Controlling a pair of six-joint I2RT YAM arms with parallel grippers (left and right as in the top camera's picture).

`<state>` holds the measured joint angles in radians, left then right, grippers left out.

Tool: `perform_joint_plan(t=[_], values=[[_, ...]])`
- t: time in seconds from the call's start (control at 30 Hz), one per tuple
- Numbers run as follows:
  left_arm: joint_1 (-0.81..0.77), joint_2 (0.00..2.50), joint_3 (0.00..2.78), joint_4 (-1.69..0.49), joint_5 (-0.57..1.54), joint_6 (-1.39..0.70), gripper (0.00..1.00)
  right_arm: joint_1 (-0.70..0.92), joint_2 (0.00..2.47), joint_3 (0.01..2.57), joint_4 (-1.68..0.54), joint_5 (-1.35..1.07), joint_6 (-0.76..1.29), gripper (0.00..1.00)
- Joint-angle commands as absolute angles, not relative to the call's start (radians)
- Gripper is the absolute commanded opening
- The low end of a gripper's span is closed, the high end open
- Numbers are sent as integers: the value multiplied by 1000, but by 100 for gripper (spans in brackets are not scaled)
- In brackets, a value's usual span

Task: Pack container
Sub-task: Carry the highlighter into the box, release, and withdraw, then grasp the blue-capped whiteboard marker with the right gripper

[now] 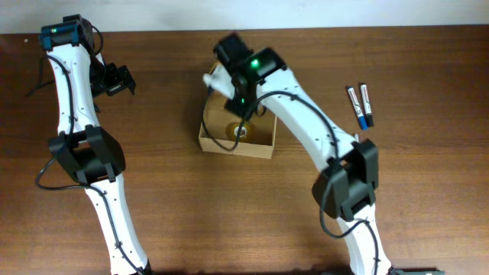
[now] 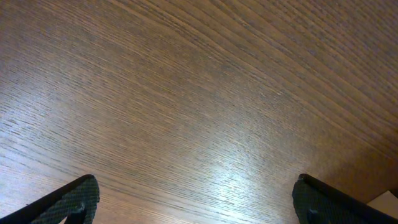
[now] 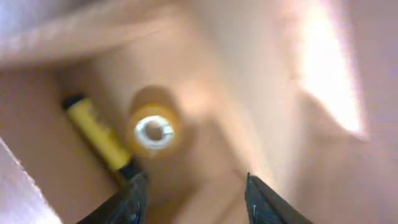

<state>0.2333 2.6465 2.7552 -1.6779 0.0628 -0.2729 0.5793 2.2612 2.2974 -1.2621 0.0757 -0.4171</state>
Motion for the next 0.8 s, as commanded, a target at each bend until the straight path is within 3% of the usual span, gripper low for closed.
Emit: perform_joint_plan(t=[0.0,0.27,0.5,0.77], values=[[237,2655,2750,-1676,52,-272,100,537,2135,2398,-1272,181,-245,50],[237,2655,2750,-1676,52,-272,100,237,2056,2406,-1288,79,-110,50],[237,2655,2750,-1676,52,-271,100,-77,2106,2227,-1211,-109,-74,49],[237,2655,2750,-1676,52,-272,100,-145,2162,1942,-1045,-173,-131,49]])
